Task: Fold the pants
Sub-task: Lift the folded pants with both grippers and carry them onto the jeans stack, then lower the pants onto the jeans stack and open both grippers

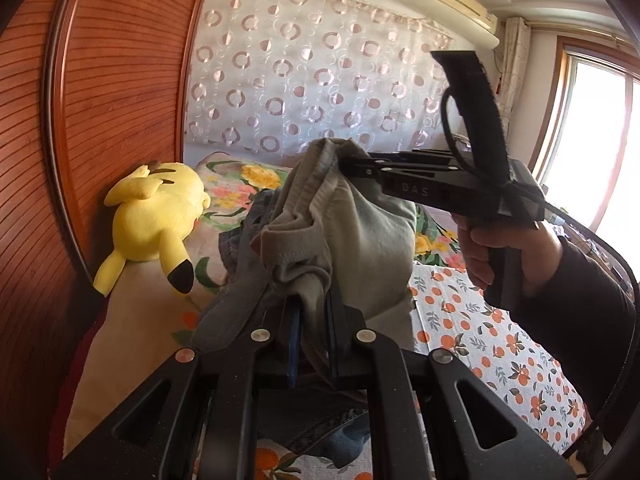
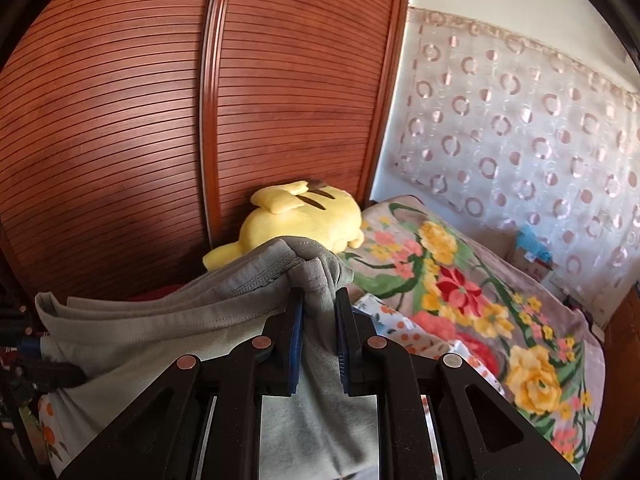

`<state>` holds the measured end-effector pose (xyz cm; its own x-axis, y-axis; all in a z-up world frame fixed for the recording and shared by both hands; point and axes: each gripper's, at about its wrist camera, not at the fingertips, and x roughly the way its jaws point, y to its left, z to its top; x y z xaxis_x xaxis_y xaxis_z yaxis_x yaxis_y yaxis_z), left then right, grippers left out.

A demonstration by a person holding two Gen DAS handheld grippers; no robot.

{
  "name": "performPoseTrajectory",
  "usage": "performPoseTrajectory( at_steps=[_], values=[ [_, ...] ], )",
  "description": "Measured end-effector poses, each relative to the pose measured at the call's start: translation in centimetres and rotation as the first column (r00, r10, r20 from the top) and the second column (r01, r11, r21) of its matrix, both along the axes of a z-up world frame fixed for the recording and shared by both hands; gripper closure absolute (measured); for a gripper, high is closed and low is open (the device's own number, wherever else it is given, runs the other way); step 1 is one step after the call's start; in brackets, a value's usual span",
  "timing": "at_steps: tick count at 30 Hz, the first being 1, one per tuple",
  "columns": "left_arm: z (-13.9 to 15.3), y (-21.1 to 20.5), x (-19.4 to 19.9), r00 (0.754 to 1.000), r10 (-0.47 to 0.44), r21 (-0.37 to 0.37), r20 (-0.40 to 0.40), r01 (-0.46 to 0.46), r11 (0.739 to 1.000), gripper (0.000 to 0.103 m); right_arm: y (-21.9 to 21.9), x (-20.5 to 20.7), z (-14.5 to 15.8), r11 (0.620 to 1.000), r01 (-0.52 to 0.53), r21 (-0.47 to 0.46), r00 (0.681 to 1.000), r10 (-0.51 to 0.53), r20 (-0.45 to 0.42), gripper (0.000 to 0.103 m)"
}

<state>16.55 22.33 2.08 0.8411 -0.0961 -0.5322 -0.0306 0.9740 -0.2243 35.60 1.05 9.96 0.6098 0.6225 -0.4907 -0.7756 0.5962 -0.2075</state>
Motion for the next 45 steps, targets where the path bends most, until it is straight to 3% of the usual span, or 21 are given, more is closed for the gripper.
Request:
performPoseTrajectory(
  at_steps=[6, 9, 13, 16, 20, 24, 28, 34, 41, 45],
  values=[
    [-0.8, 0.9, 0.0, 0.999, 0.027, -0.009, -0.029, -0.027, 1.000, 0.091, 1.0, 2.8, -1.0, 1.000, -0.020, 0.006, 0.997, 0.021, -0.074, 0.088],
    [-1.0, 0.9, -0.3, 0.999, 0.021, -0.012, -0.038, -0.021, 1.000, 0.091, 0.8, 3.7, -0.5, 0.999, -0.017, 0.040, 0.994, 0.021, -0.108, 0.084],
    [-1.1, 0.9, -1.0, 0.998, 0.035, -0.016, -0.043, -0.036, 0.999, 0.085, -1.5, 3.8, 0.7, 0.993, 0.010, 0.118, 0.993, 0.003, -0.115, 0.070],
    [-0.7, 1.1, -1.5, 0.998, 0.050, -0.018, -0.041, -0.051, 0.999, 0.076, -3.7, 2.6, 0.9, 0.990, 0.012, 0.140, 0.994, 0.003, -0.106, 0.070],
    [0.5, 0.9, -2.2, 0.997, 0.071, 0.009, -0.004, -0.071, 0.997, 0.054, -6.2, 1.1, -0.2, 0.990, 0.033, 0.139, 0.993, -0.017, -0.114, 0.070],
    [1.6, 0.2, -2.3, 0.998, 0.046, 0.021, 0.038, -0.047, 0.999, 0.050, -7.2, 0.2, -1.6, 0.989, 0.066, 0.129, 0.990, -0.049, -0.136, 0.070],
    [0.8, -1.3, -0.4, 1.000, 0.000, 0.063, -0.007, 0.000, 0.998, 0.049, -7.1, 0.1, -2.2, 0.990, 0.091, 0.107, 0.985, -0.074, -0.159, 0.070],
    [-1.9, -2.2, 1.3, 0.995, -0.035, 0.069, -0.098, 0.042, 0.997, 0.049, -5.7, 2.1, -2.1, 0.989, 0.107, 0.106, 0.978, -0.085, -0.192, 0.069],
    [-2.9, -2.8, 1.0, 0.992, -0.023, 0.085, -0.122, 0.034, 0.996, 0.049, -4.2, 4.5, -3.2, 0.989, 0.107, 0.102, 0.973, -0.083, -0.215, 0.069],
    [-3.2, -2.6, 1.2, 0.992, -0.022, 0.079, -0.126, 0.032, 0.996, 0.044, -4.2, 5.1, -3.7, 0.989, 0.108, 0.105, 0.972, -0.082, -0.222, 0.069]
  ],
)
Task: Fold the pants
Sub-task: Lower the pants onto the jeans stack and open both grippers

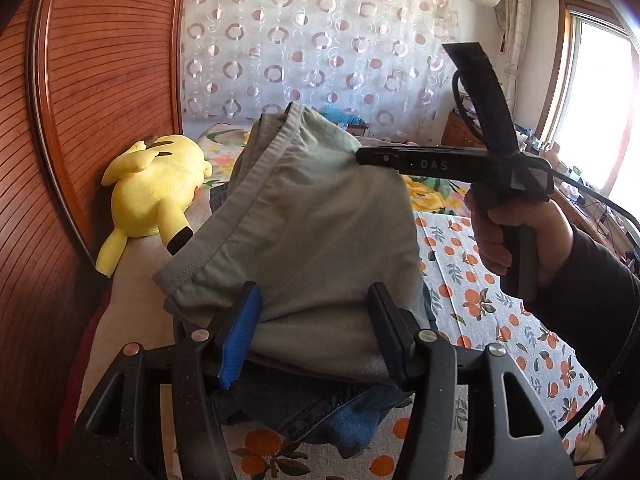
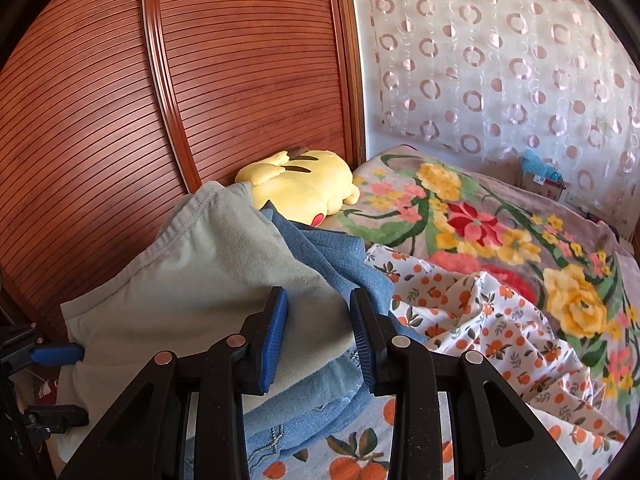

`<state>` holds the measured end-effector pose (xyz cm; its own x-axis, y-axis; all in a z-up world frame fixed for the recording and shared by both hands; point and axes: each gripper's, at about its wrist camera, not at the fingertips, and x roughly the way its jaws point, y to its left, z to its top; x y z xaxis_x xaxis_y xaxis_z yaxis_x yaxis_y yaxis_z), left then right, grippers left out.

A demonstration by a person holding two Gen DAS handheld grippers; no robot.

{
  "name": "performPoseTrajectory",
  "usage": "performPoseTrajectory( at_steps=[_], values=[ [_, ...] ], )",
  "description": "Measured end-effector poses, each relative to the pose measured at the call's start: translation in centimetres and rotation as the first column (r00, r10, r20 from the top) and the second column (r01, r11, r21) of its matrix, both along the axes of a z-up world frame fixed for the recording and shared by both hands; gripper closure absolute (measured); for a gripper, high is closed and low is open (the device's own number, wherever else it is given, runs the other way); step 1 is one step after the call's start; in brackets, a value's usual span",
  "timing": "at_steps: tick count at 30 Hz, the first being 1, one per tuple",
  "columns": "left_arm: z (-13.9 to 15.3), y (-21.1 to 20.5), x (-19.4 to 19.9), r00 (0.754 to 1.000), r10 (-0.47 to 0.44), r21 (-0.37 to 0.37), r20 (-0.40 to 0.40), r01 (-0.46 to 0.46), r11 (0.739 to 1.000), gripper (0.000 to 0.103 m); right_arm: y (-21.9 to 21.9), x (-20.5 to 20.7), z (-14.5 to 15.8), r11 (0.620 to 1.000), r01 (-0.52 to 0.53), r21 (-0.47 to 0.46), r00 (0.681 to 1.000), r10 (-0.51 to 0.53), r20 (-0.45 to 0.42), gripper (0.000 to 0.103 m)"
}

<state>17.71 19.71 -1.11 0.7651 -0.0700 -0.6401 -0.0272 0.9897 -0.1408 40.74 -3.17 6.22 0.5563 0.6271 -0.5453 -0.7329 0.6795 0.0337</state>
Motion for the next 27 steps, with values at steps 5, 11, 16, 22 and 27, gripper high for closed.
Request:
performPoseTrajectory(
  at_steps=[5, 11, 16, 22, 27],
  values=[
    [0.1, -0.3, 0.2, 1.000, -0.008, 0.007, -0.004, 0.008, 1.000, 0.035, -1.1, -1.2, 0.3, 1.000, 0.013, 0.008, 1.000, -0.013, 0.014, 0.069],
    [0.9, -0.9, 0.2, 1.000, 0.003, 0.027, 0.005, -0.003, 1.000, 0.027, -2.8, -3.7, 0.9, 0.999, 0.039, 0.015, 0.999, -0.039, 0.037, 0.069],
    [1.5, -1.7, 0.2, 1.000, -0.001, 0.039, 0.018, 0.001, 0.999, 0.023, -4.7, -6.0, 0.9, 0.998, 0.059, 0.034, 0.997, -0.061, 0.040, 0.068],
    [2.2, -3.1, 0.3, 0.999, -0.007, 0.049, 0.036, 0.005, 0.999, 0.021, -7.3, -8.6, 0.9, 0.995, 0.094, 0.038, 0.994, -0.095, 0.045, 0.066],
    [2.8, -4.7, 0.2, 0.998, -0.030, 0.047, 0.061, 0.027, 0.999, 0.021, -9.5, -10.7, 1.0, 0.987, 0.150, 0.050, 0.987, -0.152, 0.044, 0.060]
  ],
)
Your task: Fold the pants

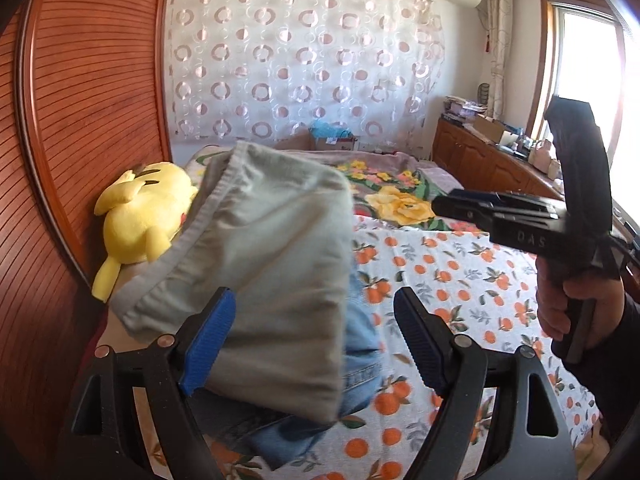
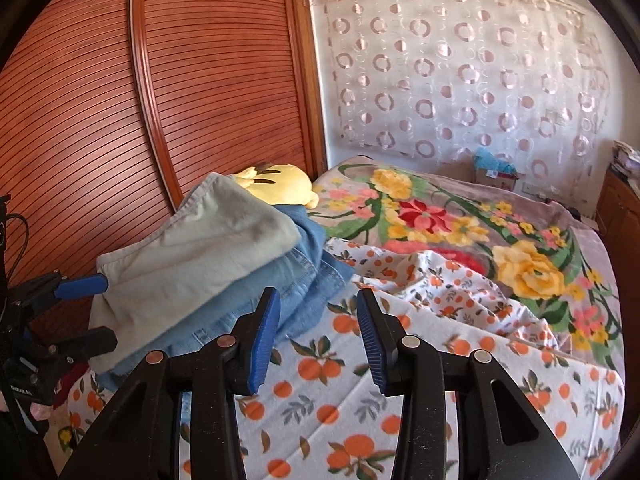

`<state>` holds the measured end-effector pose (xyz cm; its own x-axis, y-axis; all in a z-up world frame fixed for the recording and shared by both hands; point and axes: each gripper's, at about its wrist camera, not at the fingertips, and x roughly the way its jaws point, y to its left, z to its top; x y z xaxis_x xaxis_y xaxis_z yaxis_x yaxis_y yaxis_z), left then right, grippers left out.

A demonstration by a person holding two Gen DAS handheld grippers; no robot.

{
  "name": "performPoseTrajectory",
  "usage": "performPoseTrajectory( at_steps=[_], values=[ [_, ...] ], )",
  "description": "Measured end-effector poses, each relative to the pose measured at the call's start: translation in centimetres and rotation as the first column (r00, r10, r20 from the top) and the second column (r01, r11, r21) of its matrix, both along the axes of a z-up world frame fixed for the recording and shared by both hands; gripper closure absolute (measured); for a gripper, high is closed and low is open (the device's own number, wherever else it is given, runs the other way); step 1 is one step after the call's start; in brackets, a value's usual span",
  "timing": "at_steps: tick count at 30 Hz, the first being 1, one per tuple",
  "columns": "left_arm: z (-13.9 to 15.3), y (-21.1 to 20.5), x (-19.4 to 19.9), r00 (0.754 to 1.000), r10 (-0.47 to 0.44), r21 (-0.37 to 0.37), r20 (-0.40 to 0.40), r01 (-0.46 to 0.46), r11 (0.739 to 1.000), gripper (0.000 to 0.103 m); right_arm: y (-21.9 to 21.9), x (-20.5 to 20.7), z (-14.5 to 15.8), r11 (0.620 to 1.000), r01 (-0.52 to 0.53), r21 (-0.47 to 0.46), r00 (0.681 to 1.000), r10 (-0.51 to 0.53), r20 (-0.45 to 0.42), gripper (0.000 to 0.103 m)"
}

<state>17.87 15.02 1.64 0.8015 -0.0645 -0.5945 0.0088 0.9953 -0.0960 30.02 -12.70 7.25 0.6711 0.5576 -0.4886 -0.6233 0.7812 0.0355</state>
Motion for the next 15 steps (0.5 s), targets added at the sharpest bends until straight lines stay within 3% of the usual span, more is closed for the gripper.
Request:
performPoseTrajectory(
  at_steps=[15],
  values=[
    [1.5, -5.2, -2.1, 0.995, -0.044, 0.038, 0.090, 0.041, 0.998, 0.021, -4.5, -9.5, -0.4, 0.981, 0.192, -0.008, 0.981, -0.191, 0.037, 0.037]
  ],
)
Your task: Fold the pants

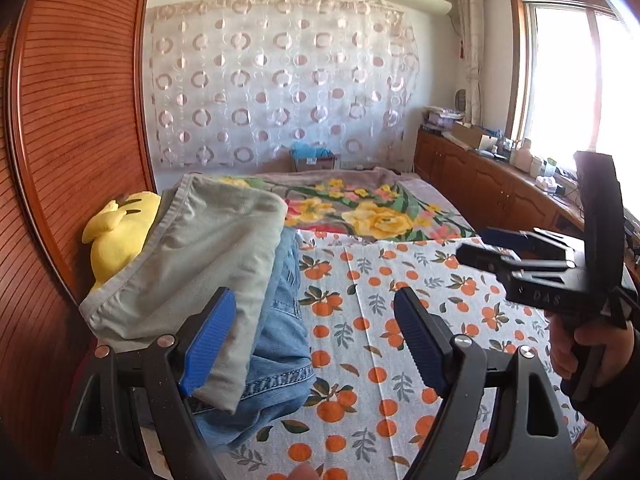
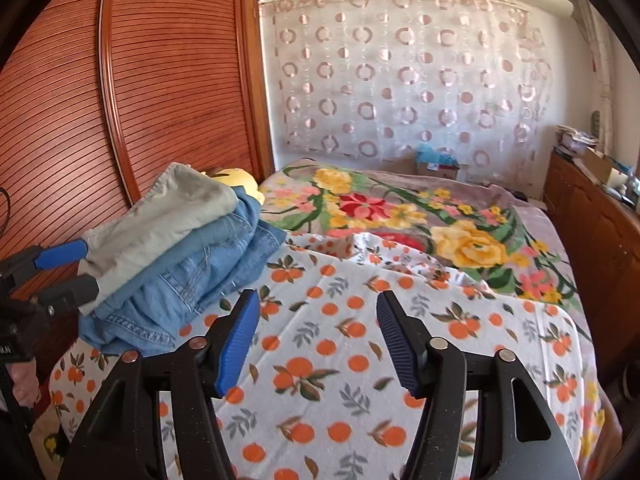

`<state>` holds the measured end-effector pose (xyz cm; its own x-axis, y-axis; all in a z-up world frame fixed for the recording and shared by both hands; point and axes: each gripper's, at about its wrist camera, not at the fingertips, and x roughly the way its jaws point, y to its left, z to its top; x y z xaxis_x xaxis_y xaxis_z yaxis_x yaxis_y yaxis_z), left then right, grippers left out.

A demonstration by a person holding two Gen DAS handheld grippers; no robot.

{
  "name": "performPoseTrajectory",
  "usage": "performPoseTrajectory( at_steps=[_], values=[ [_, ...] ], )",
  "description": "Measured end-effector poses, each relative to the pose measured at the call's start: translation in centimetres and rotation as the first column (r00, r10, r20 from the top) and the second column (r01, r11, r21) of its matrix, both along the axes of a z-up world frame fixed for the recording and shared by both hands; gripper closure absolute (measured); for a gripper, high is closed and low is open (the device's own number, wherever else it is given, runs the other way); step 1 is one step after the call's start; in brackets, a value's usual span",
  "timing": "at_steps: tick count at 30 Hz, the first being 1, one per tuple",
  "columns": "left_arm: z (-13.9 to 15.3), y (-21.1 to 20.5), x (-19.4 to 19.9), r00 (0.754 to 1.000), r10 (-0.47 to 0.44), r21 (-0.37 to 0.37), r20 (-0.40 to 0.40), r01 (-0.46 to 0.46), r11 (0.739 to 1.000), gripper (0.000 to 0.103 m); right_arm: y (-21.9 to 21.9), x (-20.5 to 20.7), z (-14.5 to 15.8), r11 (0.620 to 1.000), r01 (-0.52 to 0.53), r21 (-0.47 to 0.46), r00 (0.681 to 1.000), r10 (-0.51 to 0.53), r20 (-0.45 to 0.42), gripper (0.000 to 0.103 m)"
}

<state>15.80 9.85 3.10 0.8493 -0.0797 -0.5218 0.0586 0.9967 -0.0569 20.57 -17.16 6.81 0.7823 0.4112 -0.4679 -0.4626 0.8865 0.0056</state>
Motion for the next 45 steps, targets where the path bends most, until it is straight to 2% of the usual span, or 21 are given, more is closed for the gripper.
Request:
performPoseTrajectory(
  at_steps=[9, 14, 23, 30, 45],
  values=[
    [0.5, -2.3, -1.5, 1.000, -0.002, 0.037, 0.014, 0.002, 0.999, 0.021, -0.8, -5.2, 0.3, 0.996, 0.082, -0.015, 0.996, -0.082, 0.031, 0.026],
    [1.0, -3.7, -2.7, 0.999, -0.027, 0.020, 0.017, 0.027, 0.999, 0.021, -1.7, -8.0, 0.9, 0.991, 0.132, 0.013, 0.989, -0.132, 0.064, 0.020],
    [2.3, -5.3, -5.7, 0.999, -0.011, 0.041, 0.053, 0.008, 0.999, 0.021, -3.2, -14.2, 1.6, 0.982, 0.182, 0.053, 0.972, -0.188, 0.138, 0.020],
    [2.9, -6.1, -8.6, 0.997, -0.012, 0.049, 0.079, 0.008, 0.999, 0.021, -3.8, -18.4, 1.2, 0.979, 0.191, 0.075, 0.964, -0.201, 0.171, 0.020],
    [3.6, -7.0, -13.2, 0.994, -0.012, 0.044, 0.108, 0.007, 0.999, 0.021, -4.9, -22.3, 0.2, 0.974, 0.198, 0.109, 0.955, -0.216, 0.203, 0.020]
  ],
)
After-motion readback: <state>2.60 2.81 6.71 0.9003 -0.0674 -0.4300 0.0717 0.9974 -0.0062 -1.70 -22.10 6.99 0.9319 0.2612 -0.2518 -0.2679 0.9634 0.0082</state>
